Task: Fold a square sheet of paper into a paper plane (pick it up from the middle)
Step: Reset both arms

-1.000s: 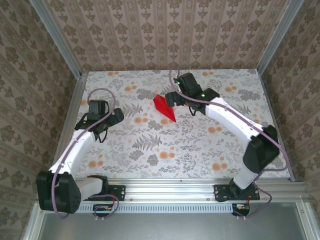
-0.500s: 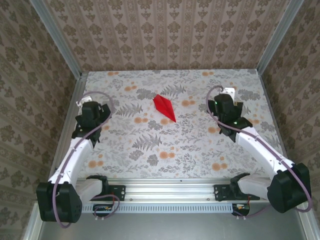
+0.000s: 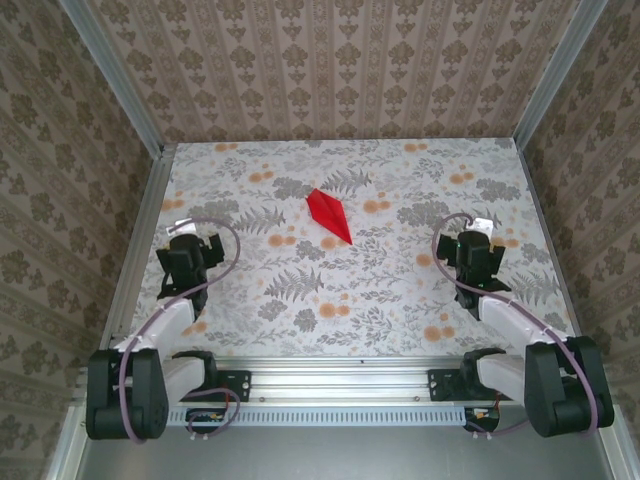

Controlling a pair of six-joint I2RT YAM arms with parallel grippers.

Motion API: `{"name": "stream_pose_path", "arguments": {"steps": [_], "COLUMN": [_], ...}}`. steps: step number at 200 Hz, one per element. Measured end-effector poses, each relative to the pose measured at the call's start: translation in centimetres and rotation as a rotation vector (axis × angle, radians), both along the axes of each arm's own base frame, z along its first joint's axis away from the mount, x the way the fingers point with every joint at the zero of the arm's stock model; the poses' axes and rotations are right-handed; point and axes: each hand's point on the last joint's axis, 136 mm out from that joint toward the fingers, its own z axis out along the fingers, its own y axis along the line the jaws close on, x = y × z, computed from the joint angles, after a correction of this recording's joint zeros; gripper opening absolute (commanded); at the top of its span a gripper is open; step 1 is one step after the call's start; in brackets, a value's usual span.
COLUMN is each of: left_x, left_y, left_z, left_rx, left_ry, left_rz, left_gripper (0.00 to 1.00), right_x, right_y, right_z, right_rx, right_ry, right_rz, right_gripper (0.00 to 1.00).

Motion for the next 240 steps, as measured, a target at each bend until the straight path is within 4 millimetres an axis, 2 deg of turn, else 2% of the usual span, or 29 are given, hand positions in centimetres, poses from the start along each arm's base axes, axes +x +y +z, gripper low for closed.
{"name": "stream_pose_path", "arguments": {"steps": [21,72,98,117,157,192,240], "left_x": [0.6,2.9,3.5,3.8,4.5,5.2,6.2], "left_y": [-0.1,-1.7,-2.3,-2.7,-3.1,-3.4,-4.6], "left_z": [-0.7,-0.2,-1.0,-1.9,-2.8,-3.8,-2.7], "left_rx": [-0.013,-0.044,-0.059,-0.068,-0.077,-0.074,-0.021], "left_ry": [-0.015,-0.111,-0.109,-0.092,-0.08,-0.052,-0.066], "left_rz": [-0.04,-0.181,-0.23,-0.257,-0.282,-0.29,-0.314], "left_gripper": [1.0,1.0,1.0,1.0,1.0,1.0,1.0], "right_x": [1.6,4.0,4.9,5.5,6.0,6.3,6.4], "right_y": [0.6,1.8,2.2,2.5,2.9,2.9,2.9], "right_z": [0.7,0.7,0.7,-0.2,-2.5,-2.0,-1.9], "right_rx": [0.018,0.047,0.046,0.042,0.049,0.044,0.044], "right_ry": [-0.065,-0.147,-0.171,-0.172,-0.134,-0.156,-0.159], "right_rz": [0.042,0.143,0.183,0.207,0.233,0.235,0.235], "right_gripper": [1.0,1.0,1.0,1.0,1.0,1.0,1.0]}}
